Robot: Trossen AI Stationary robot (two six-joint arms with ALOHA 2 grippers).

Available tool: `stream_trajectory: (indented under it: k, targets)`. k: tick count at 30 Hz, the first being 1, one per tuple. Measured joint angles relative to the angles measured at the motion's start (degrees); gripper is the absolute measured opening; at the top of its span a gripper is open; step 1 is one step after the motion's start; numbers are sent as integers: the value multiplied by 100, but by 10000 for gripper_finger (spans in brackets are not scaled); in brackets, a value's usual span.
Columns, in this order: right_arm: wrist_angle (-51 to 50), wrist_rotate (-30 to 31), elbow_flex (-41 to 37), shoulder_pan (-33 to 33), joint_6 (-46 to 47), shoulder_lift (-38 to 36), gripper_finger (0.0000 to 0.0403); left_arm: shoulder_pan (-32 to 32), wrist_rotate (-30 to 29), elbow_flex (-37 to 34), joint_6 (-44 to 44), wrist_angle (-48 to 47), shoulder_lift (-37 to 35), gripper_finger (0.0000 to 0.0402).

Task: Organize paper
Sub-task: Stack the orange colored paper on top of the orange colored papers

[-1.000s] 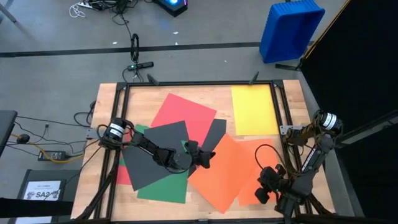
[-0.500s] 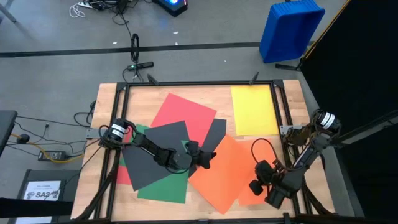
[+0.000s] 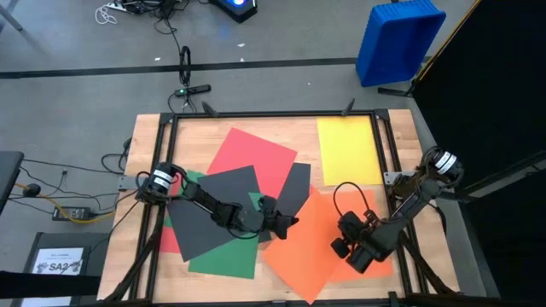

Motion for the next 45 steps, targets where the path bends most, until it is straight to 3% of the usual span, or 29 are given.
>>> stream_trajectory:
  k: [4,9,12,14,18,21,26,32,45]
  targets:
    - [-64,592,0,70,-89,-323,0,1,20,0,74,200,0,0]
    - [25,2021,0,633,451,-721,0,90,-170,2,109,407,0,0]
    - [741,2684,-2,973,544,-695,0,175,-410,2,114,406,0,0]
    - [1867,2824,-2,970,-261,-541,0,251,-485,2,121,422,0,0]
    - [4303,2235,30,460,-2548,-76,0,409,-479,2,232,492,0,0]
    - [4827,1602,197,27,-3279,377,0,470,-467,2,234,490,0,0]
    - [4838,848,560,-344,-3586,998,0,457,-441,2,343,429,0,0]
    - [4787,78,1008,-330,-3924,1430,0,470,-436,2,359,212,0,0]
    - [2517,-913,1461,-233,-3417,1471,0,468,-268,2,394,162,0,0]
